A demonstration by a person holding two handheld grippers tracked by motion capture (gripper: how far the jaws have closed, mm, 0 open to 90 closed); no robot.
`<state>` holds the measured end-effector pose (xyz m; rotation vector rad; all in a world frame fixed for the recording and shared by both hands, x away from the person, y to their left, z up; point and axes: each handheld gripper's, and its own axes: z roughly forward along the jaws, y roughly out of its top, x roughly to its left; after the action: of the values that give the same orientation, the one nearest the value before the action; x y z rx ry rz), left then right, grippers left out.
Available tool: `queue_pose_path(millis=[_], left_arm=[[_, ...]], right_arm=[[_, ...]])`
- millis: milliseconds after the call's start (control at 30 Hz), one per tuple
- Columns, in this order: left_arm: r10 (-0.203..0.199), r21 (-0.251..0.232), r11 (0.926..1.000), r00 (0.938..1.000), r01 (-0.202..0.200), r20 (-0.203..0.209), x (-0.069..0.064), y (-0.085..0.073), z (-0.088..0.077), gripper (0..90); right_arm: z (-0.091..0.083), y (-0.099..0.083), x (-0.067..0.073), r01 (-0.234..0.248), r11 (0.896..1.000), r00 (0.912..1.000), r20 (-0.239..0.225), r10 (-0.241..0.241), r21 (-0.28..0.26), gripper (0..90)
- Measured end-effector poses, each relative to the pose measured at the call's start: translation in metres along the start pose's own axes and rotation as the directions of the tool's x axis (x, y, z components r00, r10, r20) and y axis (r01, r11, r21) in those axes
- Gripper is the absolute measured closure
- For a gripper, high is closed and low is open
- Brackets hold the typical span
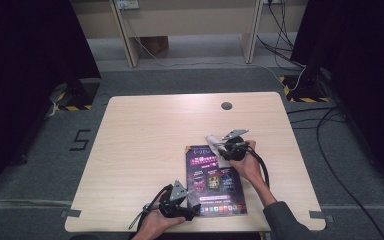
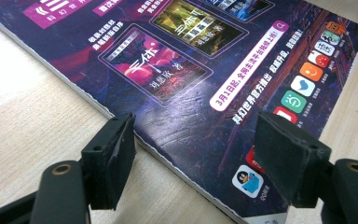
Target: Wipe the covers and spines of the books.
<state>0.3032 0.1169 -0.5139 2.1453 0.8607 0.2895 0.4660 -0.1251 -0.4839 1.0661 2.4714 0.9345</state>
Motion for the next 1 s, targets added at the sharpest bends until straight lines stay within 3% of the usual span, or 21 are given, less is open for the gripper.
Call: queue_pose_path(millis=[100,167,467,533,600,700,767,867,1000], left_arm=[[0.002,-0.001,1.0000,1.0000,-0.002,0.000,0.000,0.000,0.000,28.9],[0.003,-0.002,1.0000,1.0000,-0.003,0.001,0.000,0.000,0.000,28.9],[-0.003,-0.002,1.0000,1.0000,0.003,0.008,0.001,0.000,0.000,28.6],[-0.002,-0.001,1.0000,1.0000,0.002,0.009,0.001,0.000,0.000,28.4],[-0.001,-0.001,1.0000,0.9999,0.001,0.010,0.002,0.000,0.000,28.3],[-0.002,0.001,1.0000,1.0000,0.002,0.008,0.002,0.000,0.000,27.6],[-0.001,0.001,1.0000,1.0000,0.001,0.003,0.002,0.000,0.000,26.3],[0.001,-0.002,1.0000,1.0000,-0.001,0.001,0.001,-0.001,0.000,26.3],[0.006,-0.007,1.0000,1.0000,-0.006,-0.001,0.001,-0.001,0.000,26.3]], right_arm=[[0.008,-0.003,0.001,0.029,0.999,0.9992,0.028,-0.030,0.032,78.6],[0.008,-0.005,-0.003,0.016,1.000,0.9997,0.020,-0.017,0.021,78.6],[0.002,-0.011,-0.027,-0.040,0.999,0.9925,0.116,0.037,0.022,78.7],[0.001,-0.013,-0.030,-0.059,0.998,0.9926,0.108,0.057,0.015,78.9],[0.001,-0.013,-0.029,-0.047,0.999,0.9927,0.112,0.044,0.017,79.0],[0.003,-0.011,-0.019,-0.034,0.999,0.9978,0.058,0.032,0.023,79.0],[0.005,-0.008,-0.012,0.000,1.000,0.9988,0.048,-0.002,0.024,78.9],[0.007,-0.007,-0.015,-0.011,1.000,0.9982,0.060,0.010,0.016,78.9],[0.004,-0.012,-0.030,-0.058,0.998,0.9900,0.129,0.057,0.004,78.9]])
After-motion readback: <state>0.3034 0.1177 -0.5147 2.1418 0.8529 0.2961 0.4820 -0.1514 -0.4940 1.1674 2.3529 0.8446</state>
